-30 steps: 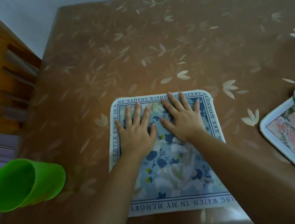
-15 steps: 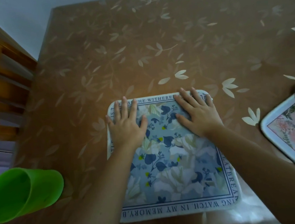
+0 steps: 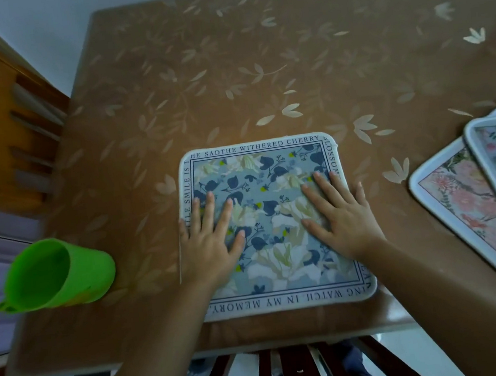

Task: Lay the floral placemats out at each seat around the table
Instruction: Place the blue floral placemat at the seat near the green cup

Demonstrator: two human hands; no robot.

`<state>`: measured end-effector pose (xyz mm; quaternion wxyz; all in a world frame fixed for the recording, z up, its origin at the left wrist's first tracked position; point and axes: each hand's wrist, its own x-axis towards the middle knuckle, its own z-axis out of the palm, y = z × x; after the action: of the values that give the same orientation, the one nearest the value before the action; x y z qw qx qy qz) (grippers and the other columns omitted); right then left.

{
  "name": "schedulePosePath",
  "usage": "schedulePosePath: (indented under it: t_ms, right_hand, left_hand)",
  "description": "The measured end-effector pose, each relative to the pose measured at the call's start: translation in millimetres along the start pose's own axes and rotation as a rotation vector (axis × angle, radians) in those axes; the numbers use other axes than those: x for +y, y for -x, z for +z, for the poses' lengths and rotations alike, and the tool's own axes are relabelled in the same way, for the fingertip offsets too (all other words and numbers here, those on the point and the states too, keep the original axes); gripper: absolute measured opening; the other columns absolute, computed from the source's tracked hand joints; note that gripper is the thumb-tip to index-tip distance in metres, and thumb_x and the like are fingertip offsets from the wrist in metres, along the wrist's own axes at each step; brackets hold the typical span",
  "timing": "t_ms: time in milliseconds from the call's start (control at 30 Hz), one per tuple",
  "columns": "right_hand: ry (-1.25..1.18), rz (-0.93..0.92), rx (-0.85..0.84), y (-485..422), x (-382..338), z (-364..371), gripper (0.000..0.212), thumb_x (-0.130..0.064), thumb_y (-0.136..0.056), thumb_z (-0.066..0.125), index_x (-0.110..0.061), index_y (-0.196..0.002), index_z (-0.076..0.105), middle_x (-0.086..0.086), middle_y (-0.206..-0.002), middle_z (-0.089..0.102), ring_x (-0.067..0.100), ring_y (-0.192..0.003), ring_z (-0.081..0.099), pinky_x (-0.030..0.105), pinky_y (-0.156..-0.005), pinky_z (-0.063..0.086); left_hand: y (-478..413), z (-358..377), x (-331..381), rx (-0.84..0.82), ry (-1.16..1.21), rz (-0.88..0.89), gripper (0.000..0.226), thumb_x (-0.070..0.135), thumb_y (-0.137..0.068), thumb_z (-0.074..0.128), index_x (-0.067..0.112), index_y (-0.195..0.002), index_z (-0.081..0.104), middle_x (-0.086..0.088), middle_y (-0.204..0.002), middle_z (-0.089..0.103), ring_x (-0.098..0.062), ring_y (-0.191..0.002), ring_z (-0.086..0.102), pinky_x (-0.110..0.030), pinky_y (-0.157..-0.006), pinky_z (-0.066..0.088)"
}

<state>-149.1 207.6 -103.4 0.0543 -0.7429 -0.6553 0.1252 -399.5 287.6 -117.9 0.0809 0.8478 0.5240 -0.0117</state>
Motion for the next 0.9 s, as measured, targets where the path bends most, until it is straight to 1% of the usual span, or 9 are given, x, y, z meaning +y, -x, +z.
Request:
schedulePosePath:
  t_ms: [133, 300, 433, 533, 600, 667, 800, 833, 900]
  right_hand:
    - [-0.044, 0.004, -0.022, 24.6, -6.0, 3.3, 0.065, -0.062, -0.085, 0.026, -0.038, -0.139, -0.001, -0.009, -0.152, -0.007, 0.016, -0.138, -0.018, 0.047, -0.112, -0.006]
    - [-0.028, 0.006, -0.03, 54.6, -15.0, 8.8, 0.068, -0.069, -0.079, 0.009, -0.04, -0.138, -0.008, -0.009, -0.15, -0.012, 0.018, -0.138, -0.021, 0.046, -0.111, -0.007]
    - [-0.036, 0.049, 0.018, 69.9, -27.1, 14.8, 0.068, -0.065, -0.081, 0.017, -0.036, -0.14, 0.0, -0.004, -0.151, -0.005, 0.023, -0.138, -0.014, 0.048, -0.109, -0.005]
    - [0.01, 0.083, 0.041, 79.9, -47.2, 25.2, 0.069, -0.067, -0.082, 0.017, -0.034, -0.142, 0.004, 0.002, -0.152, -0.001, 0.029, -0.14, -0.008, 0.048, -0.109, -0.004]
    - [0.0, 0.105, 0.045, 84.3, -59.1, 31.7, 0.069, -0.068, -0.083, 0.015, -0.035, -0.142, 0.001, 0.001, -0.153, -0.002, 0.028, -0.14, -0.011, 0.047, -0.11, -0.006]
    - [-0.003, 0.122, 0.033, 86.0, -64.2, 34.9, 0.068, -0.068, -0.083, 0.012, -0.036, -0.141, -0.002, 0.0, -0.153, -0.006, 0.027, -0.139, -0.017, 0.046, -0.11, -0.008]
    - [0.012, 0.091, 0.024, 88.4, -73.2, 32.6, 0.065, -0.065, -0.084, 0.015, -0.035, -0.141, 0.003, 0.0, -0.153, 0.002, 0.032, -0.139, -0.008, 0.054, -0.108, -0.001]
    - [0.008, 0.078, 0.022, 90.4, -77.3, 31.8, 0.064, -0.063, -0.085, 0.018, -0.034, -0.141, 0.008, 0.001, -0.153, 0.007, 0.033, -0.139, -0.004, 0.057, -0.108, 0.004]
    - [-0.021, 0.077, 0.018, 92.7, -83.2, 30.7, 0.062, -0.06, -0.086, 0.023, -0.033, -0.141, 0.015, 0.001, -0.153, 0.013, 0.032, -0.139, -0.001, 0.058, -0.109, 0.008]
  left_hand:
    - [27.3, 2.8, 4.1, -0.015, -0.035, 0.013, 0.063, 0.064, -0.083, 0.004, 0.04, -0.136, -0.019, 0.001, -0.151, -0.019, -0.02, -0.137, -0.023, -0.048, -0.109, -0.006]
    - [50.1, 4.1, 8.5, -0.027, -0.046, 0.034, 0.061, 0.064, -0.083, 0.001, 0.041, -0.135, -0.019, 0.0, -0.151, -0.018, -0.023, -0.137, -0.022, -0.052, -0.11, -0.001]
    - [61.5, 4.5, 13.1, -0.05, -0.036, 0.049, 0.06, 0.064, -0.081, -0.001, 0.043, -0.133, -0.023, 0.001, -0.15, -0.021, -0.024, -0.136, -0.025, -0.053, -0.11, -0.003]
    - [72.9, 5.1, 21.1, -0.018, -0.013, 0.079, 0.06, 0.061, -0.085, 0.009, 0.04, -0.138, -0.008, -0.003, -0.153, -0.008, -0.028, -0.139, -0.013, -0.056, -0.109, 0.002]
    - [80.3, 4.7, 27.7, -0.005, -0.005, 0.095, 0.059, 0.058, -0.087, 0.012, 0.036, -0.141, 0.003, -0.005, -0.153, 0.0, -0.032, -0.139, -0.005, -0.06, -0.107, 0.007]
    - [87.1, 4.2, 33.5, -0.007, 0.002, 0.094, 0.058, 0.056, -0.088, 0.012, 0.034, -0.141, 0.009, -0.007, -0.153, 0.005, -0.034, -0.138, 0.0, -0.062, -0.105, 0.01]
    - [96.5, 0.2, 42.2, -0.028, 0.03, 0.078, 0.056, 0.049, -0.089, 0.021, 0.03, -0.141, 0.019, -0.008, -0.151, 0.019, -0.036, -0.137, 0.014, -0.065, -0.101, 0.02]
    - [97.1, -0.4, 43.7, -0.035, 0.042, 0.069, 0.056, 0.048, -0.089, 0.022, 0.03, -0.141, 0.019, -0.008, -0.151, 0.018, -0.036, -0.137, 0.014, -0.064, -0.102, 0.019]
    - [97.4, 1.0, 46.2, -0.052, 0.068, 0.046, 0.055, 0.048, -0.09, 0.021, 0.032, -0.141, 0.011, -0.004, -0.152, 0.007, -0.032, -0.139, 0.002, -0.062, -0.106, 0.011]
